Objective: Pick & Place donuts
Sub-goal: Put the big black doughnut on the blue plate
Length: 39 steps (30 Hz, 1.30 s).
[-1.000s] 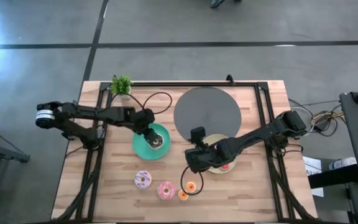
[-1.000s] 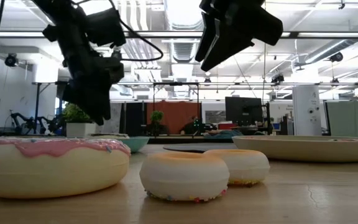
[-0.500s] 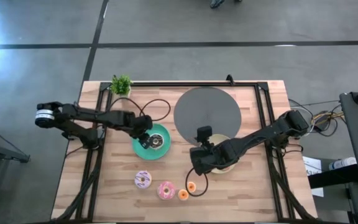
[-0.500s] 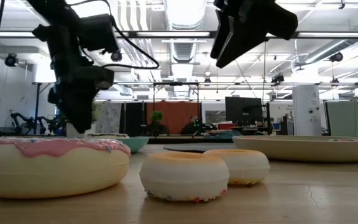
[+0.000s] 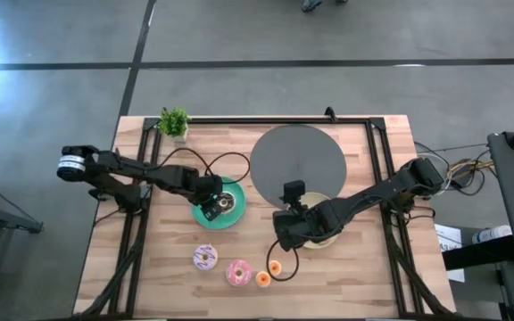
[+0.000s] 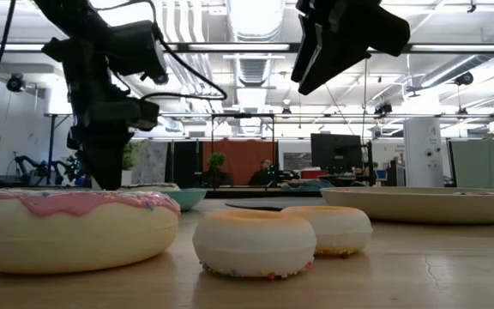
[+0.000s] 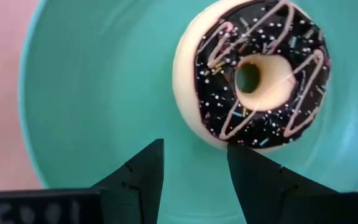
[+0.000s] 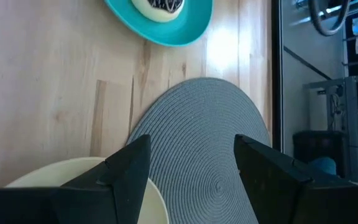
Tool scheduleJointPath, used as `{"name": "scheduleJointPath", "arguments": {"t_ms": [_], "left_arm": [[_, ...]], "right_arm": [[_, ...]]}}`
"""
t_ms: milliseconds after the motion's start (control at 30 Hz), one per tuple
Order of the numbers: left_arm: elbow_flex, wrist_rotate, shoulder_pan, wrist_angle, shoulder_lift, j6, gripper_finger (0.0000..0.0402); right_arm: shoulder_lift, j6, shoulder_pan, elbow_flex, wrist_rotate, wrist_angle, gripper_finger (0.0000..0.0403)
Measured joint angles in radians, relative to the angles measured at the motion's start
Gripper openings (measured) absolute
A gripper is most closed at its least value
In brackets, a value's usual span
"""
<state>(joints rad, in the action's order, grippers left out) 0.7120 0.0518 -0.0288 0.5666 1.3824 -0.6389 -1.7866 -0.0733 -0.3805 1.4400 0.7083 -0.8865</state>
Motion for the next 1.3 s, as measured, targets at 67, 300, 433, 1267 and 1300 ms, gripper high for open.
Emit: {"name": "scheduleJointPath", "arguments": {"t_ms": [67,300,433,1267,1300], "left_arm": [[0.000,0.002,0.000,-0.045,0.011,0.000,0.0151],[0.014,0.000,-0.001,-0.182,0.020,-0.026,0.0151],[0.030,-0.001,-0.001,-0.217,0.033,-0.009,0.0151],[0.104,0.052,0.010,-0.174,0.155,0.088,0.0151],[0.112,0.051,0.010,-0.168,0.155,0.096,0.0151]], "right_arm": [[0.000,-0.007,-0.001,0.000,0.000,0.000,0.0224],[0.000,-0.041,-0.002,-0.001,0.000,-0.017,0.0224],[0.000,-0.042,-0.002,-0.001,0.000,-0.022,0.0224],[0.000,-0.088,-0.008,-0.010,0.000,-0.054,0.0224],[0.000,-0.089,-0.008,-0.010,0.000,-0.054,0.0224]]}}
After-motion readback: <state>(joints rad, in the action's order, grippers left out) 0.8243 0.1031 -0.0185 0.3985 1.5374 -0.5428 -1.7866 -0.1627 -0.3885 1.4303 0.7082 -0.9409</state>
